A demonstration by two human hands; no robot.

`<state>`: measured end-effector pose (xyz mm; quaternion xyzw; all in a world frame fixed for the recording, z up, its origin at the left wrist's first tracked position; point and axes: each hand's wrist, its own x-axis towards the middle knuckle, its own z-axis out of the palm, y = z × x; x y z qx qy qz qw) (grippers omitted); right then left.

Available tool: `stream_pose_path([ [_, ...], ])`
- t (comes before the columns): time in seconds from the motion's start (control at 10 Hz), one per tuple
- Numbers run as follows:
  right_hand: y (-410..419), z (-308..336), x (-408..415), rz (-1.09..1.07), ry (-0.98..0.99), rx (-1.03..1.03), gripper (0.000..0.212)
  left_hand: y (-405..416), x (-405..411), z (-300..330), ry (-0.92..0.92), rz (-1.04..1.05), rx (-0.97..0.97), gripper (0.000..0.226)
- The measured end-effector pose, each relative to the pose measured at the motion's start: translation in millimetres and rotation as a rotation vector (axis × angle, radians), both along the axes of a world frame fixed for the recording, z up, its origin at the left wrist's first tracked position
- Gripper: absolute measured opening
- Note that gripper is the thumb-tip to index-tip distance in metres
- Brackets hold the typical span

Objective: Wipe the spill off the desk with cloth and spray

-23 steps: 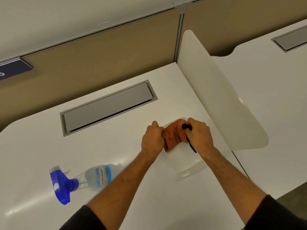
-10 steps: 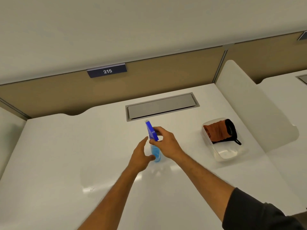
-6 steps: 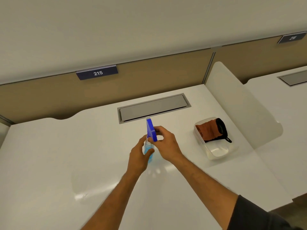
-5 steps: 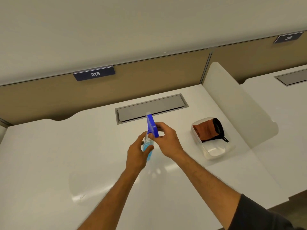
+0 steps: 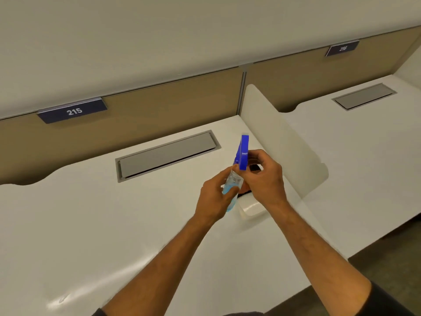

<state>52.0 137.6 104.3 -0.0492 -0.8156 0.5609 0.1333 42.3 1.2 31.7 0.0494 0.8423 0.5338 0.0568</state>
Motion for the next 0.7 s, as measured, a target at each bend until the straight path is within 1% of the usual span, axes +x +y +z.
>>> stream_pose_path([
  [0.1, 34, -10, 2, -0.056, -0.033, 0.029, 0.037, 37, -8, -12, -0.011, -0.077, 0.009, 0.056],
  [0.2, 59, -26, 1, -0.099, -0.065, 0.033, 0.040, 63, -17, -28, -0.037, -0.123, -0.027, 0.057],
  [0.3, 76, -44, -2, -0.130, -0.101, 0.028, 0.041, 80, -25, -46, -0.063, -0.174, -0.023, 0.054],
  [0.4, 82, -63, -4, -0.133, -0.150, 0.028, 0.038, 87, -31, -63, -0.063, -0.232, -0.041, 0.052],
  [0.6, 80, -90, -4, -0.105, -0.226, 0.057, 0.034, 87, -33, -89, -0.043, -0.255, -0.051, 0.047],
  [0.7, 86, -93, -4, -0.043, -0.237, 0.066, 0.048, 81, -36, -90, -0.042, -0.276, -0.030, 0.056],
])
